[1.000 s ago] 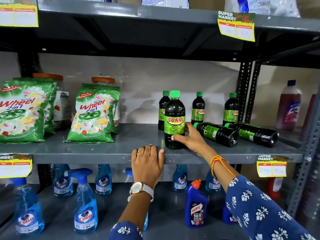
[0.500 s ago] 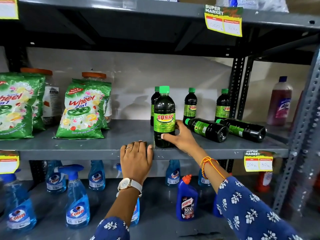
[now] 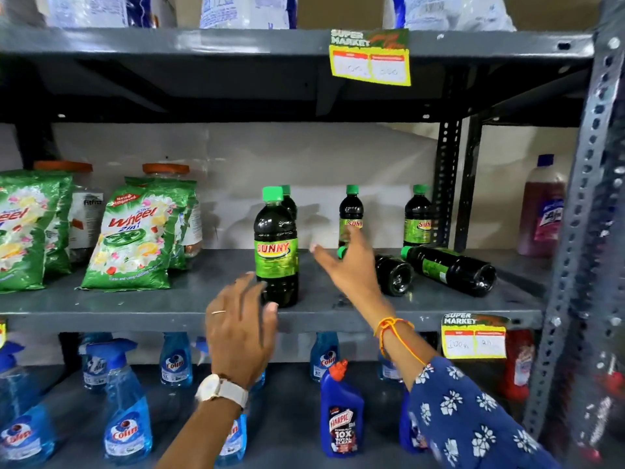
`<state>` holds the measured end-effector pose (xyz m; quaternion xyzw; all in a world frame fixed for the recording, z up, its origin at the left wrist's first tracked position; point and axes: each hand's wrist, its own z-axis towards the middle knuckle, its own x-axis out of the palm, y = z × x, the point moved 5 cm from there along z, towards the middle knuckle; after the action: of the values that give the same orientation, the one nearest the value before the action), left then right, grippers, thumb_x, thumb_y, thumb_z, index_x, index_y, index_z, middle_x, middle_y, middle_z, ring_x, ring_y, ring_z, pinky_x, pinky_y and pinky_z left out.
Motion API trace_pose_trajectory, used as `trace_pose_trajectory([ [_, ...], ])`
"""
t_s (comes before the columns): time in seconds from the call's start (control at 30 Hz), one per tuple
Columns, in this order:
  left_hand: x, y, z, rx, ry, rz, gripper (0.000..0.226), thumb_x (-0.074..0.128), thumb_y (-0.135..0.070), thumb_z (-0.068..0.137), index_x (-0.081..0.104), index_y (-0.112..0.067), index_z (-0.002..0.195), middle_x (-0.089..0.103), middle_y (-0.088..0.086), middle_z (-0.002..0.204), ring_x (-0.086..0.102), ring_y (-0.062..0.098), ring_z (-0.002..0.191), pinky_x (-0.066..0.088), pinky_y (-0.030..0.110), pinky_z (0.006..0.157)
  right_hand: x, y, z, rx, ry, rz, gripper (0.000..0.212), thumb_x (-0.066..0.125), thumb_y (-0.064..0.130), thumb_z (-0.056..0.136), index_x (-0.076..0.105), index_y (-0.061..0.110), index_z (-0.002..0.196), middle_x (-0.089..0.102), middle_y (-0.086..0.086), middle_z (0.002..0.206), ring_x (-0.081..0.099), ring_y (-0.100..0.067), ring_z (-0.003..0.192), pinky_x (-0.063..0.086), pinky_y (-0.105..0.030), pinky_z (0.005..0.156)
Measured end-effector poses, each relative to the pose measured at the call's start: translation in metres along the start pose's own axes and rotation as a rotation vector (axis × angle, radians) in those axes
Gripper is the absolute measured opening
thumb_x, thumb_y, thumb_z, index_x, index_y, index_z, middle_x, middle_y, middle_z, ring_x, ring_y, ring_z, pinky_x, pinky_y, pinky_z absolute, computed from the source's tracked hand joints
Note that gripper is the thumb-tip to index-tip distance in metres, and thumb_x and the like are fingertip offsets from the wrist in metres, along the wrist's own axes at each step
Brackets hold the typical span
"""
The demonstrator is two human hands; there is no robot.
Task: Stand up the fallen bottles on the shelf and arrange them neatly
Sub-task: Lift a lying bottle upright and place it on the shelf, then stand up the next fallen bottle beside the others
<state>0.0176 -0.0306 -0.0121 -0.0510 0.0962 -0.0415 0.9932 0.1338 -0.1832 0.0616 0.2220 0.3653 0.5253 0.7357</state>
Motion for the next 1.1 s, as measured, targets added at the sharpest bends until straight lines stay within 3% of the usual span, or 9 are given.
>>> trace_pose_trajectory([
  [0.07,0.012,-0.044,0.010,0.174,0.070,-0.089,0.040,0.036,-0.032,0.095,0.065,-0.005,0.099,0.064,0.013,0.108,0.056,0.029,0.096,0.040,0.038,0.083,-0.028,-0.010,0.025,-0.028,-0.098,-0.361,0.062,0.068,0.043,0.074,0.052,0.004,0.119,0.055,-0.017,0.118,0.051,-0.034,0.112,0.041,-0.034,0.090],
  [0.17,0.052,-0.092,0.023,0.231,0.265,-0.055,0.032,0.041,-0.032,0.092,0.066,-0.011,0.090,0.068,0.007,0.092,0.061,0.028,0.081,0.045,0.035,0.068,-0.034,-0.028,0.046,0.062,0.123,-0.894,0.061,0.067,0.050,0.071,0.055,0.013,0.119,0.060,-0.011,0.117,0.054,-0.032,0.112,0.045,-0.038,0.088],
  [0.3,0.085,-0.096,0.021,0.102,0.410,0.096,0.037,0.039,-0.032,0.088,0.063,-0.017,0.065,0.065,0.004,0.063,0.061,0.026,0.056,0.039,0.026,0.044,-0.017,-0.046,0.047,-0.055,0.253,-1.243,0.031,0.052,0.018,0.089,0.060,0.015,0.119,0.062,-0.001,0.122,0.057,-0.025,0.115,0.044,-0.033,0.087],
  [0.47,0.088,-0.091,0.017,0.009,0.376,0.111,0.040,0.036,-0.031,0.084,0.059,-0.015,0.055,0.061,0.003,0.053,0.056,0.025,0.044,0.030,0.022,0.041,-0.042,-0.056,0.052,-0.097,0.175,-1.042,0.044,0.067,0.045,0.078,0.064,0.013,0.108,0.066,-0.008,0.112,0.058,-0.029,0.110,0.047,-0.032,0.080],
  [0.57,0.087,-0.091,0.018,0.017,0.358,0.113,0.039,0.036,-0.030,0.083,0.059,-0.016,0.056,0.062,0.004,0.054,0.056,0.026,0.046,0.034,0.024,0.041,-0.063,-0.058,0.046,-0.062,0.061,-0.695,0.056,0.062,0.056,0.077,0.062,0.007,0.103,0.066,-0.017,0.105,0.059,-0.035,0.103,0.048,-0.037,0.075],
  [0.73,0.088,-0.091,0.015,0.036,0.336,0.138,0.037,0.036,-0.029,0.083,0.062,-0.017,0.060,0.063,0.002,0.056,0.056,0.024,0.048,0.029,0.022,0.043,-0.056,-0.080,0.032,0.038,0.045,-0.123,0.047,0.062,0.054,0.076,0.058,0.012,0.099,0.070,-0.010,0.087,0.066,-0.031,0.084,0.052,-0.035,0.070],
  [0.83,0.089,-0.091,0.015,0.031,0.324,0.132,0.038,0.035,-0.028,0.084,0.062,-0.016,0.061,0.064,0.004,0.057,0.056,0.025,0.048,0.032,0.022,0.044,-0.052,-0.085,0.031,0.093,0.081,-0.078,0.046,0.063,0.053,0.075,0.058,0.018,0.103,0.068,-0.005,0.091,0.065,-0.028,0.089,0.049,-0.031,0.072],
  [0.97,0.090,-0.091,0.014,0.023,0.321,0.122,0.040,0.035,-0.027,0.085,0.065,-0.014,0.062,0.064,0.007,0.058,0.057,0.027,0.048,0.038,0.025,0.044,-0.049,-0.088,0.033,0.133,0.115,-0.163,0.083,0.065,0.073,0.057,0.046,0.017,0.115,0.052,-0.002,0.114,0.055,-0.021,0.099,0.050,-0.038,0.085],
  [1.1,0.091,-0.090,0.013,0.021,0.325,0.114,0.038,0.035,-0.026,0.085,0.065,-0.015,0.063,0.065,0.006,0.060,0.057,0.026,0.049,0.038,0.025,0.045,-0.045,-0.096,0.037,0.147,0.153,-0.145,0.073,0.081,0.041,0.059,0.045,0.010,0.114,0.053,-0.007,0.113,0.053,-0.019,0.093,0.045,-0.031,0.077],
])
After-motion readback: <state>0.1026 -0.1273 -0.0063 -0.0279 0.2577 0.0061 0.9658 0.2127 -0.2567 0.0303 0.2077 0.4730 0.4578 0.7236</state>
